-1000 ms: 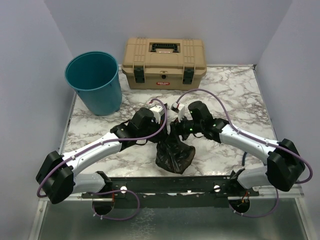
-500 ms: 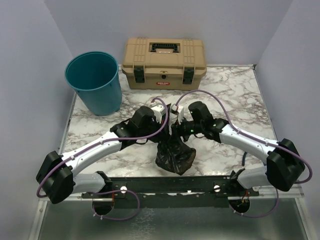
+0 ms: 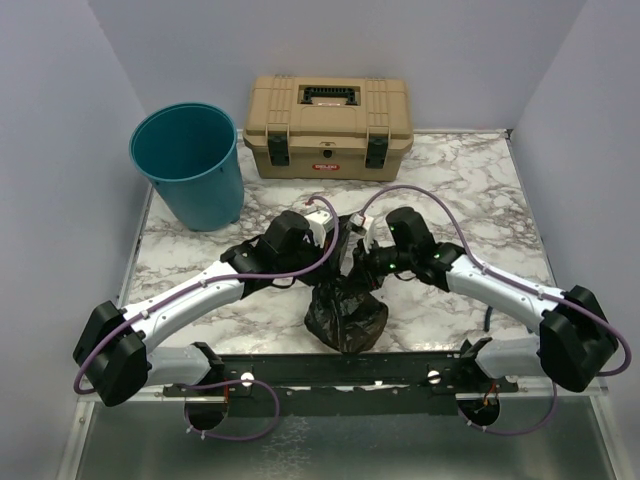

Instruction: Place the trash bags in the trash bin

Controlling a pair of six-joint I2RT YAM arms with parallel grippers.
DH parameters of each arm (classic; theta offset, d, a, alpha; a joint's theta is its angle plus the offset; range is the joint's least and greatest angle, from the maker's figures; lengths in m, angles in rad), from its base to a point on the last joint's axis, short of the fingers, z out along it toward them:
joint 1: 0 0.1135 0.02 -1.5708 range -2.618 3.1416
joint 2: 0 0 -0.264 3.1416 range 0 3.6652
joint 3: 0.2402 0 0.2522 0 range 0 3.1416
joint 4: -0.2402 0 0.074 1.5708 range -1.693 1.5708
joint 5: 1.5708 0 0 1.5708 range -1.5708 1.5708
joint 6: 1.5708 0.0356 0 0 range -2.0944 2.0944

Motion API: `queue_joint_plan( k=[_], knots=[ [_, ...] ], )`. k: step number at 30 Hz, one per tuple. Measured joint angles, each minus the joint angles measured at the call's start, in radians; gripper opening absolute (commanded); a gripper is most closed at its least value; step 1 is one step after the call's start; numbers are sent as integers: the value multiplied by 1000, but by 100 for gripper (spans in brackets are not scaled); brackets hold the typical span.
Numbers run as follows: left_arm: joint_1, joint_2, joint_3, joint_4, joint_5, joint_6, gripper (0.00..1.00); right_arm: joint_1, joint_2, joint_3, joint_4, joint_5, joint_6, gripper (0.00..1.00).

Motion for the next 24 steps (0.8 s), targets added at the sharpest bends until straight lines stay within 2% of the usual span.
queue_joint_plan(
  k=[2,3,5,8,10,16,19,20,21,22,24],
  knots=[
    [0,0,0,-5,0,3,0,-5,-16,-6,6,-13,7,2],
    [0,0,0,-6,0,5,0,-6,-19,-6,13,-21,11,1],
    [0,0,0,-7,0,7,1,-6,-19,-6,29,-35,23,1],
    [0,0,0,-10,0,10,11,-6,-16,-6,47,-52,43,1],
    [0,0,0,-13,-5,11,14,-6,-16,-11,65,-39,67,1],
    [1,-11,-8,-29,-79,-5,1,-6,-23,-103,110,130,214,1],
    [1,-14,-23,-32,-106,-11,0,-7,-59,-198,166,182,325,1],
    [1,-14,-28,-33,-109,-12,3,-7,-77,-228,184,189,355,1],
    [1,-14,-33,-35,-112,-13,11,-7,-90,-246,193,193,376,1],
    [1,-13,-34,-39,-112,-13,23,-7,-105,-264,208,196,397,1],
    [1,-11,-35,-39,-111,-13,36,-7,-124,-277,226,196,431,1]
  ],
)
